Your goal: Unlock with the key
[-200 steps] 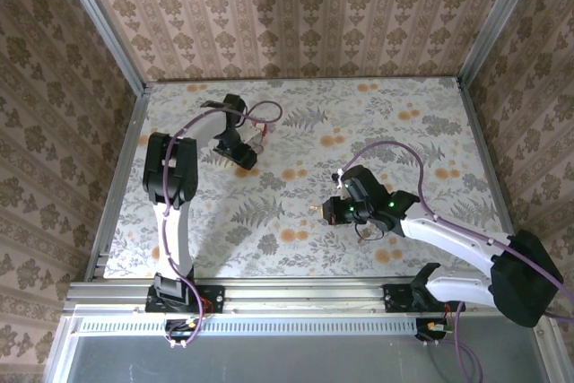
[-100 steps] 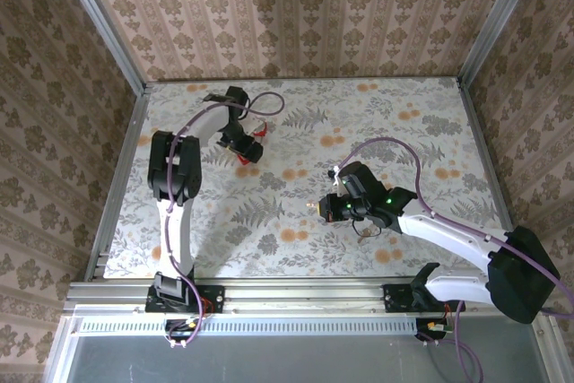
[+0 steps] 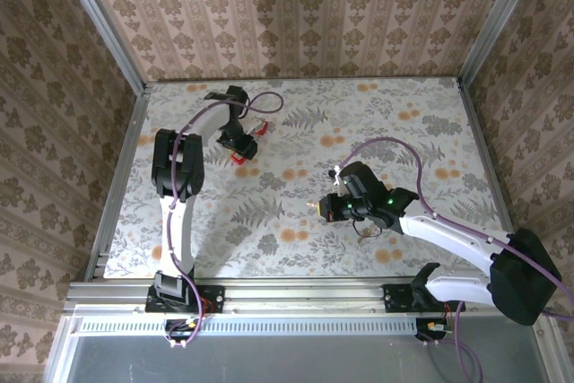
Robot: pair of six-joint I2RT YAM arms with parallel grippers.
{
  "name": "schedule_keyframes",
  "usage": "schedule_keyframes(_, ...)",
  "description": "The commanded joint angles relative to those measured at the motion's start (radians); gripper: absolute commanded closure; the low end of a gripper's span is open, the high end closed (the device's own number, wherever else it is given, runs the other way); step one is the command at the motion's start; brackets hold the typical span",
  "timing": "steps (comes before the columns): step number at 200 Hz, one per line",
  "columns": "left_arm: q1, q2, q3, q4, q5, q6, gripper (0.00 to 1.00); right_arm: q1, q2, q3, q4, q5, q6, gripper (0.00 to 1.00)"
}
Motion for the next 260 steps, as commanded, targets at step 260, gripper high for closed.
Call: schedule_keyframes(260, -0.048, -0.783, -0.963, 1.092, 0.475, -1.145, 0.98, 0.100, -0.060, 0.151, 0.036, 0.070, -0.076, 1.00)
